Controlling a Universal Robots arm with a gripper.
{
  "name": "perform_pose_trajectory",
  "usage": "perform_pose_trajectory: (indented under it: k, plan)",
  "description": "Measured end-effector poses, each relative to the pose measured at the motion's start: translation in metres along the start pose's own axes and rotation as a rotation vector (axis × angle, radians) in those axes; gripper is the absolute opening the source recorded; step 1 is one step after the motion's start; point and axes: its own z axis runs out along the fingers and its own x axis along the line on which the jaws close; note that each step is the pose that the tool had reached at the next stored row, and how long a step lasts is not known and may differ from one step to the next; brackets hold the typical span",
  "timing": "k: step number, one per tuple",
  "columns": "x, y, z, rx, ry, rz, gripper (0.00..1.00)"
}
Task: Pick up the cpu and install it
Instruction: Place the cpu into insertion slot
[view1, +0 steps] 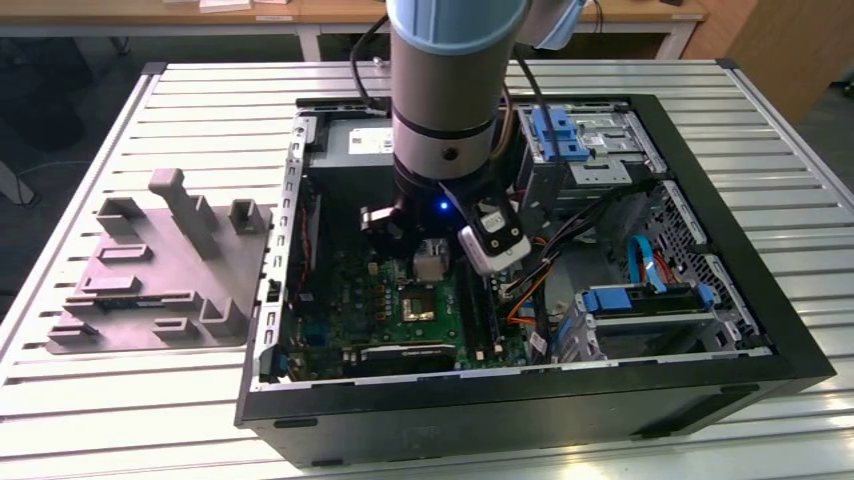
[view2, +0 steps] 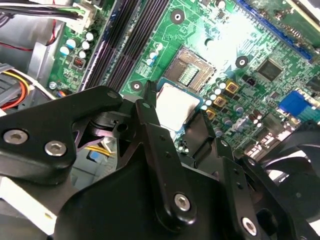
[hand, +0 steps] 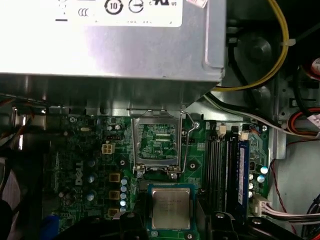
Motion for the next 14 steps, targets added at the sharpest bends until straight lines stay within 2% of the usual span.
perform_pose_trajectory:
  k: [14]
  plan:
    - [0.0013,-0.0025,0.0017,0.0001,0.0002,-0.002,0.47]
